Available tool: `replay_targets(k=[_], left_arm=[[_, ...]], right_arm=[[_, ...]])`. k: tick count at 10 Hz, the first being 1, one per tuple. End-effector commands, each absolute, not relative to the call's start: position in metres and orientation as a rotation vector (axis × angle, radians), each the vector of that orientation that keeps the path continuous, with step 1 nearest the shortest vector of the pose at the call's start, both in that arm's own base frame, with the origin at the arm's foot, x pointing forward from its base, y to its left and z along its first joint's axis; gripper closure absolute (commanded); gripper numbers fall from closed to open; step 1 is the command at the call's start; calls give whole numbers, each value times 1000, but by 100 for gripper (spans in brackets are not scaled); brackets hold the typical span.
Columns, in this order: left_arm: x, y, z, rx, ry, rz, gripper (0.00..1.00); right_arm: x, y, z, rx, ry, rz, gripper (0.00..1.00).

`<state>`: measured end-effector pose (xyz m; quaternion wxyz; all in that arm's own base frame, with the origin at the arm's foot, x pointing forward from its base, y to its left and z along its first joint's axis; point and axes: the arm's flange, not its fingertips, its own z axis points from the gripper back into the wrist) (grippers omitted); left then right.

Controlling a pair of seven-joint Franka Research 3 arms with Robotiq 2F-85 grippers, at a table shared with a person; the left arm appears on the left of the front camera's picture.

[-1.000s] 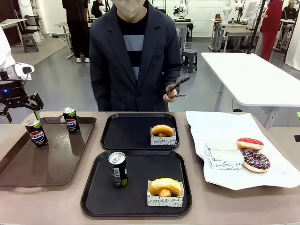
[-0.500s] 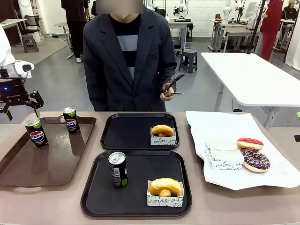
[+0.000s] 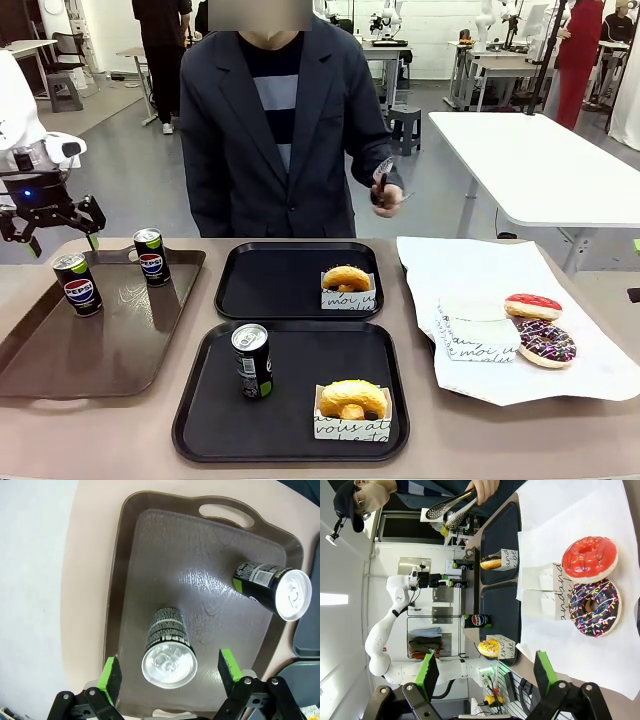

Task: Set up donuts and drinks on trays.
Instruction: Pick up one Pepsi coke from the Handle tray and place it on the Flat Tray without a Pepsi coke.

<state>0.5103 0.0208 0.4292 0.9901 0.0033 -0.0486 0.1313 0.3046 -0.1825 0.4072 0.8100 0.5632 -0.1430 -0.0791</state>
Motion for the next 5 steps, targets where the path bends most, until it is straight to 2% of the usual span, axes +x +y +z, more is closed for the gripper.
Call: replay_targets(k=[1, 5], left_arm=[[515, 21, 416, 26, -99, 285, 0], [516, 19, 394, 52, -61, 278, 0]], right_arm=[[306, -182, 407, 1222, -321, -161, 0], [306, -182, 407, 1222, -321, -161, 0]])
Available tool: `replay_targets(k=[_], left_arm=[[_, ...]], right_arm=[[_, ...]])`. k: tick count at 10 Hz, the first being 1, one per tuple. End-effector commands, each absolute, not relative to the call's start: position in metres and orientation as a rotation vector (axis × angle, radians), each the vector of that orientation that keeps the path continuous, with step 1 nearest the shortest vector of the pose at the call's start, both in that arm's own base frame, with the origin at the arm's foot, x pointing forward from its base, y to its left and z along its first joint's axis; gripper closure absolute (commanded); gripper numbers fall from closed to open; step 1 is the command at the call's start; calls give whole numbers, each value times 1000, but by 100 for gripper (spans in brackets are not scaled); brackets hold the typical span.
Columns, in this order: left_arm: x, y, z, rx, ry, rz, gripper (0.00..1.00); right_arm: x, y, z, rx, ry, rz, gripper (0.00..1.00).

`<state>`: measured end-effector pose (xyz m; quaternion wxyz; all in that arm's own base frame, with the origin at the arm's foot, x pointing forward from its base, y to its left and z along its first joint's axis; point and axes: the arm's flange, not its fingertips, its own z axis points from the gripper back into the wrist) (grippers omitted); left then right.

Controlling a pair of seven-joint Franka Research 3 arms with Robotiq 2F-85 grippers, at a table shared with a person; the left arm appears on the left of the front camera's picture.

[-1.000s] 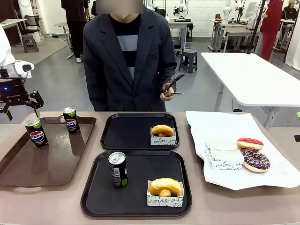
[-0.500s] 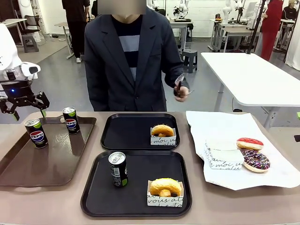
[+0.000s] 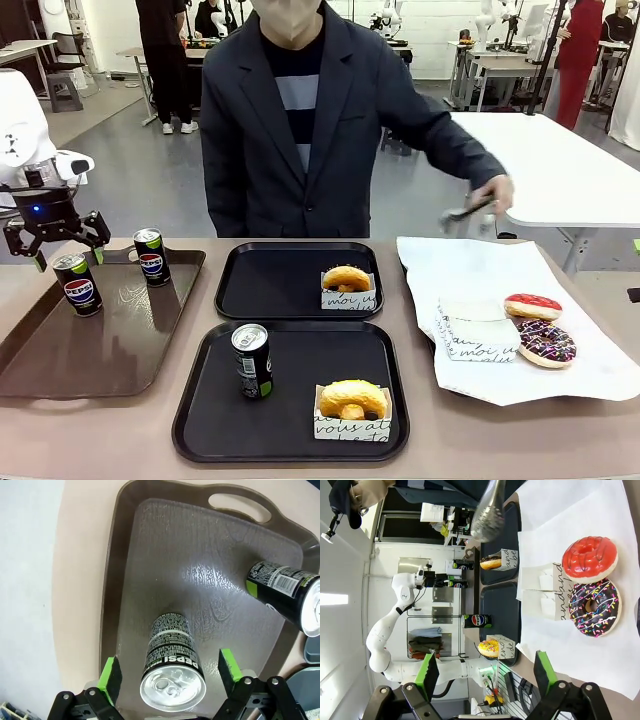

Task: Set up donuts and drinks on trays.
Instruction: Pick up one Pepsi coke from the Handle tray and place it on the Flat Tray without a Pepsi coke.

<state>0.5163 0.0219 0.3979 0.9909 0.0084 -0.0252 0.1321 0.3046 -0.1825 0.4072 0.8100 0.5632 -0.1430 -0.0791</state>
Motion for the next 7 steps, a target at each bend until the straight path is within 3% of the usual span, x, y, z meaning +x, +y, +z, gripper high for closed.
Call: replay_targets(k=[1, 7], left_arm=[[516, 18, 391, 56, -54, 277, 0], [518, 20, 380, 23, -5, 295, 0]], right_arm=[[306, -182, 407, 1222, -321, -161, 0], [306, -182, 407, 1222, -321, -161, 0]])
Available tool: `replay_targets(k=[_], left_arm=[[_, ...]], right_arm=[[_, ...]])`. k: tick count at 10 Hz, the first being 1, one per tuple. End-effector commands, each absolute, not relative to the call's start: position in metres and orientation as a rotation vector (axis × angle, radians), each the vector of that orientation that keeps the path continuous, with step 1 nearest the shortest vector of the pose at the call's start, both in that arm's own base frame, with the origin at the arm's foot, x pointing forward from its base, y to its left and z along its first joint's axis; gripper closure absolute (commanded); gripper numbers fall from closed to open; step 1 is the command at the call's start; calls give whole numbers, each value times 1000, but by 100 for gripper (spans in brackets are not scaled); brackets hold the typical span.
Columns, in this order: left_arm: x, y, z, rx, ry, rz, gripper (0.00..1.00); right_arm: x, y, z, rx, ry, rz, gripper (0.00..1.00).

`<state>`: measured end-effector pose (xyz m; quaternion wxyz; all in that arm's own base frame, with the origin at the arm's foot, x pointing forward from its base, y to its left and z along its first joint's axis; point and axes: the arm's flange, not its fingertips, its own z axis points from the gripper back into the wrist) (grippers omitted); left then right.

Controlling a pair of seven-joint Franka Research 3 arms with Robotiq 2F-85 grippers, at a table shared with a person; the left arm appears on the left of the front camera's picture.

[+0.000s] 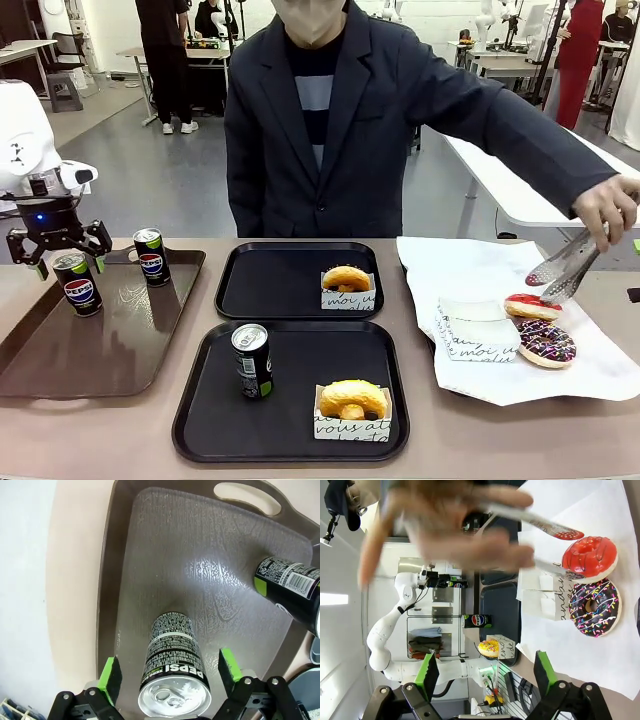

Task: Set up donuts and drinks on trays.
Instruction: Pick up one Pepsi coke from the Handle tray and place it on the Flat Tray without a Pepsi coke.

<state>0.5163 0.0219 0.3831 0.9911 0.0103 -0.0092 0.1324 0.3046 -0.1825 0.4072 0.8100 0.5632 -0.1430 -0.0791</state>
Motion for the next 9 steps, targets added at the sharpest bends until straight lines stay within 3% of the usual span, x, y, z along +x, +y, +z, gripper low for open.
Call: replay_targets(k=[1, 2, 3, 4, 6, 7, 9], left_arm=[[519, 20, 379, 21, 7, 291, 0], [519, 20, 378, 23, 17, 294, 58], [520, 20, 378, 21, 18, 299, 58], [519, 20, 379, 17, 20, 305, 100], [519, 21, 379, 15, 22, 309, 100], [519, 21, 380, 15, 22, 309, 83], [515, 21, 390, -8, 13, 290, 100]], right_arm=[[306, -182, 407, 1222, -321, -161, 0], [306, -182, 407, 1222, -321, -161, 0], [306, -182, 407, 1222, -321, -161, 0], [306, -182, 407, 1222, -321, -161, 0], [306, -182, 407, 1222, -321, -161, 0], [306, -182, 407, 1222, -321, -161, 0], [306, -182, 407, 1222, -321, -161, 0]])
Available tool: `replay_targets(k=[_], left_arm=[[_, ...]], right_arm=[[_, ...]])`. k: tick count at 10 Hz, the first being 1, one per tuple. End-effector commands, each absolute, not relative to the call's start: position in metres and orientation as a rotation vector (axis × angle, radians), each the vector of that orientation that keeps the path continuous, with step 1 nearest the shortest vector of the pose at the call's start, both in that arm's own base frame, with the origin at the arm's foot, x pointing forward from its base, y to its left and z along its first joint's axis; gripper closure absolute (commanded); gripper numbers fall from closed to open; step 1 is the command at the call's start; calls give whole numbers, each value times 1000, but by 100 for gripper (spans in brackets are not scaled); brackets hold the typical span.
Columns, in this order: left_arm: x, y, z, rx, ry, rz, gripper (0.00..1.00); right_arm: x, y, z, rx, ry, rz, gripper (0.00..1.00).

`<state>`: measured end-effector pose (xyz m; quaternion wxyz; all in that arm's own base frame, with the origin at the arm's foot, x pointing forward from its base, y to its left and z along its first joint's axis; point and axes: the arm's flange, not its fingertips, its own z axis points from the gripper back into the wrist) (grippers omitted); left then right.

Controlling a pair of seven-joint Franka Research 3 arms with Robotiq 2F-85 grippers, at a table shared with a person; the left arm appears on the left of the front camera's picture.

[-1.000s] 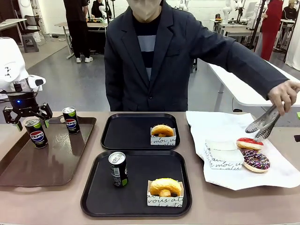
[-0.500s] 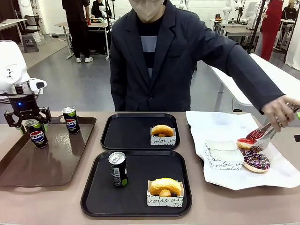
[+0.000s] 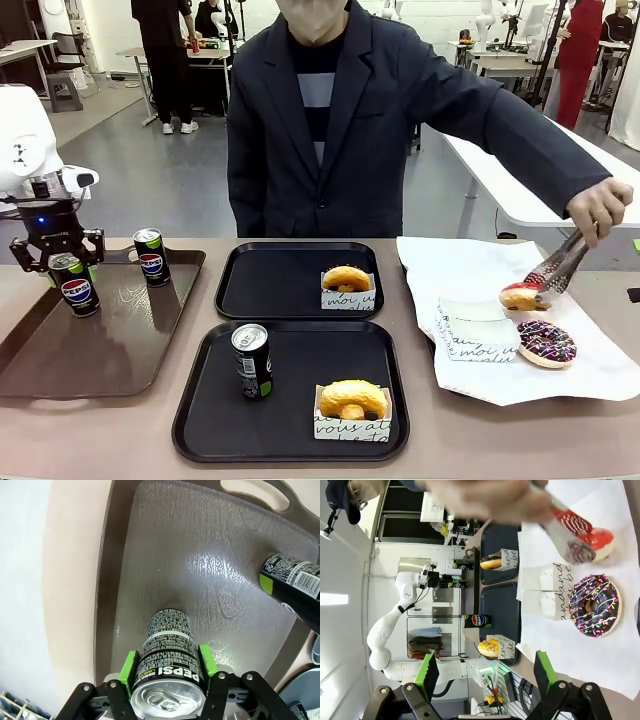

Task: Set up donuts and drinks on trays.
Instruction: Pick up one Pepsi coke from the Handle tray and place it on the Flat Tray without a Pepsi coke.

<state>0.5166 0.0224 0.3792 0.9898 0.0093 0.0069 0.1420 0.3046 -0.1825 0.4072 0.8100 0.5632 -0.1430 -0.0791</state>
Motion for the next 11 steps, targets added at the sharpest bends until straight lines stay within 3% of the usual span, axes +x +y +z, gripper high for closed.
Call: replay_targets(k=[1, 6, 10, 11], left_arm=[[508, 17, 404, -4, 24, 279, 100], [436, 8, 493, -23, -25, 144, 100], [449, 4, 493, 7, -29, 159, 100], [437, 5, 496, 6, -30, 157, 41]], right_arm=[[306, -182, 407, 1222, -321, -161, 0], [306, -182, 407, 1222, -321, -161, 0], [306, -182, 407, 1222, -321, -161, 0], [306, -182, 407, 1222, -321, -161, 0]])
